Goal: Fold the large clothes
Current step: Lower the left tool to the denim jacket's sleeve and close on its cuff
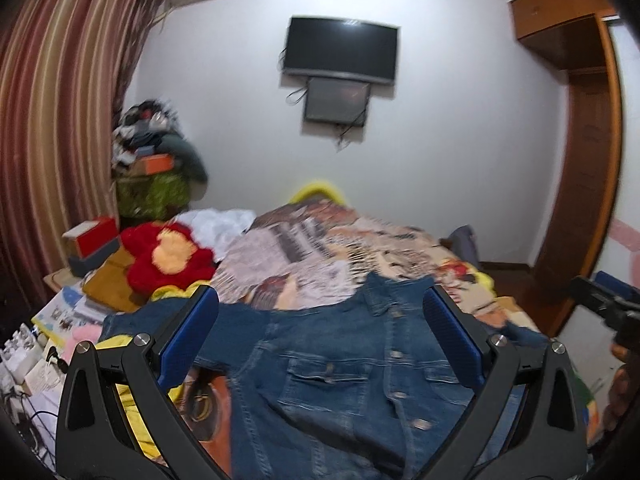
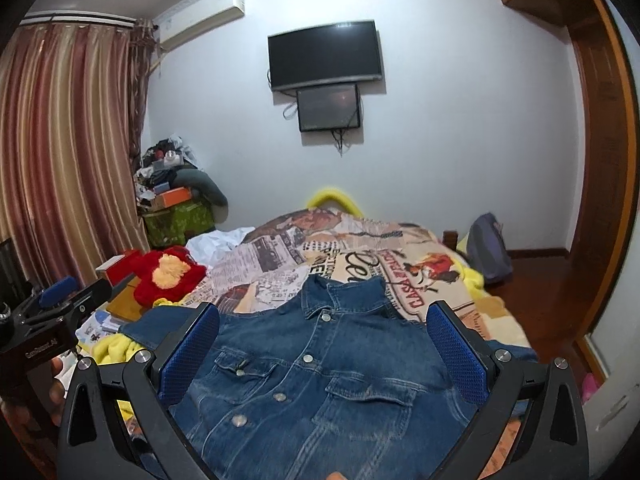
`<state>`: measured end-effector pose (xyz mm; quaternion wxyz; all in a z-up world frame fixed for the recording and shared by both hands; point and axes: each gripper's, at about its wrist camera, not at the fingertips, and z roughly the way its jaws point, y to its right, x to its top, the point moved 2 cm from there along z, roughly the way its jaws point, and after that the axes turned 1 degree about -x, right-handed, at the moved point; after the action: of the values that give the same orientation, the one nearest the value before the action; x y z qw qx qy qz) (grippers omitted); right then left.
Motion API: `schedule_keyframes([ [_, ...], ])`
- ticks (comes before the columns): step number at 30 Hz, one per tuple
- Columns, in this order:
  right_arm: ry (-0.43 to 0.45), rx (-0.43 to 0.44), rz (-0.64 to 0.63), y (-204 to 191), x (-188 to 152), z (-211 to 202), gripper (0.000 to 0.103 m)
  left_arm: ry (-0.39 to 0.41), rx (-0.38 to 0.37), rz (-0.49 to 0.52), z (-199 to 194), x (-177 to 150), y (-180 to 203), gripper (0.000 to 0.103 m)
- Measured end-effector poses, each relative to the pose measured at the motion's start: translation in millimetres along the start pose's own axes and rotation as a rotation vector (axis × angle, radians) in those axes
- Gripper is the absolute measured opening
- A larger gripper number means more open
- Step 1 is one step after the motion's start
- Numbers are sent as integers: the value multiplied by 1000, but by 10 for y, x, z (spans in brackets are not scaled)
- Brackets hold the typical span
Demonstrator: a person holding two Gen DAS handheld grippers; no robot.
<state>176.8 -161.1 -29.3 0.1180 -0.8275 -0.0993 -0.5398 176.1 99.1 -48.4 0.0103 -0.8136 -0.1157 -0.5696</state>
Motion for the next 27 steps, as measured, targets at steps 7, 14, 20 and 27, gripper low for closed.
schedule_keyframes([
  [7, -176, 31, 12, 213, -16, 987, 103, -128, 169, -86, 836, -78, -765, 103],
  [14, -372, 10, 42, 502, -240, 1913, 103, -287, 218, -170, 1435, -330, -1534, 103],
  [20, -505, 19, 1, 510, -516, 2491, 103, -456, 182, -305, 1875, -704, -2083, 103],
  [27, -625, 60, -37, 386, -852, 2884, 103, -615, 112, -488, 2210, -1144, -2511, 94],
])
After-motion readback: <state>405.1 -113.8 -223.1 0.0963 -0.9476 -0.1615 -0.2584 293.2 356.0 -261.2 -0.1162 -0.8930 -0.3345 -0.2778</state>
